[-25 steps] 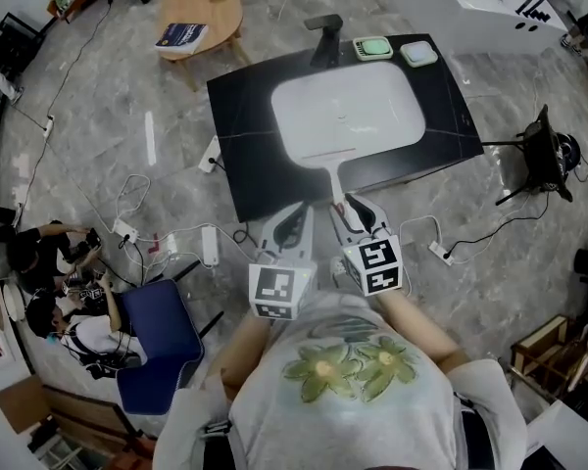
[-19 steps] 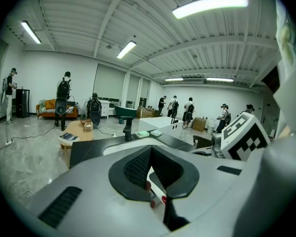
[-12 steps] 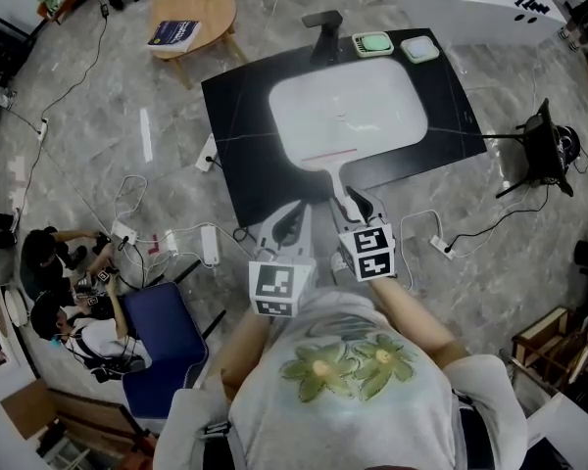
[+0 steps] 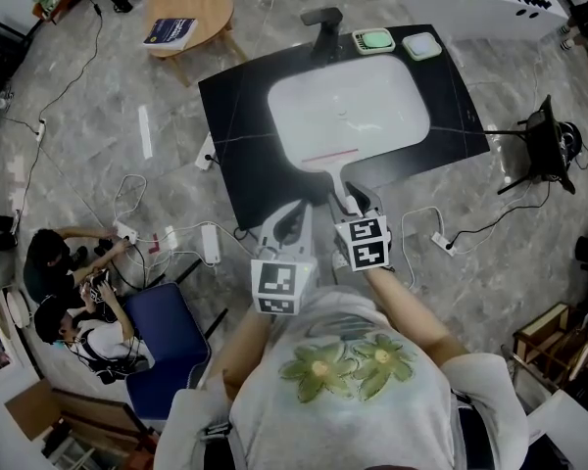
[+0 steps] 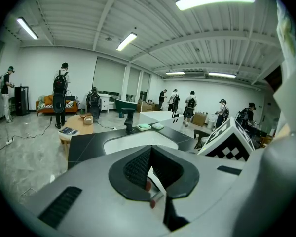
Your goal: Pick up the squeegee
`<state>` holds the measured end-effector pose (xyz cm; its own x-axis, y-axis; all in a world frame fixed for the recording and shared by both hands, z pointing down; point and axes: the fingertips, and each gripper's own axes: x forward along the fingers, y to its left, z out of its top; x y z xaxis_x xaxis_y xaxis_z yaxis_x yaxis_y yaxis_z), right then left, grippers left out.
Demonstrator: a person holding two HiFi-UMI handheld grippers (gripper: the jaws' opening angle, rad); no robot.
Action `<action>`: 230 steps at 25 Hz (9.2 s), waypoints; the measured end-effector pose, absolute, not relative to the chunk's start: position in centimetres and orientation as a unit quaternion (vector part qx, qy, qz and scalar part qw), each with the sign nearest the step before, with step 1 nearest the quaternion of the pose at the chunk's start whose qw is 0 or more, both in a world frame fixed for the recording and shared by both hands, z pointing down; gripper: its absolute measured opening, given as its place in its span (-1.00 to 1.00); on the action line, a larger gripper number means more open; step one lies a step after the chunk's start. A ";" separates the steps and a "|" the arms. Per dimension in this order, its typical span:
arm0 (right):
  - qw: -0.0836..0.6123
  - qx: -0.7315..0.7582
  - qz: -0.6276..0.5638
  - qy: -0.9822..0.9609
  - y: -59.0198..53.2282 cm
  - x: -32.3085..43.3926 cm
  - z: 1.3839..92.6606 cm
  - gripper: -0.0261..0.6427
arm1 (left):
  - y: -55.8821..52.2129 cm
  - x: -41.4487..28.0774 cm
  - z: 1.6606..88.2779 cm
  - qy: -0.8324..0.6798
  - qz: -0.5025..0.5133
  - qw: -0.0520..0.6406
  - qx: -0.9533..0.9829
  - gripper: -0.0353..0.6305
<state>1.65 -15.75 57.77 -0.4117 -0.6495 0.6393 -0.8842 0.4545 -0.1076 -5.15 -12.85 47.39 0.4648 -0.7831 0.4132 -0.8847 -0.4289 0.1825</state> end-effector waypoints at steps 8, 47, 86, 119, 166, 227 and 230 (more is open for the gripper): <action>0.289 0.472 0.241 -0.798 -16.5 1.6 60.4 -0.51 | -13.2 -5.3 48.2 -0.498 0.145 0.200 0.832 -0.87; 0.348 0.505 0.263 -0.745 -17.8 2.4 68.7 -0.51 | -13.1 -7.0 50.0 -0.498 0.168 0.210 0.824 -0.87; 0.294 0.521 0.267 -0.756 -18.6 3.5 67.0 -0.64 | -12.1 -7.1 50.1 -0.509 0.159 0.224 0.816 -0.87; 0.322 0.502 0.280 -0.752 -17.5 4.5 68.2 -0.65 | -11.1 -6.4 49.4 -0.525 0.156 0.217 0.808 -0.87; 0.269 0.503 0.276 -0.773 -17.5 4.5 63.4 -0.66 | -11.3 -5.5 47.4 -0.527 0.141 0.193 0.816 -0.87; 0.072 0.459 0.179 -0.867 -10.8 5.1 43.5 -0.66 | -9.0 -0.1 44.5 -0.498 0.126 0.175 0.840 -0.87; 0.058 0.454 0.171 -0.873 -10.5 4.8 42.3 -0.66 | -8.9 -0.1 44.1 -0.501 0.122 0.172 0.840 -0.87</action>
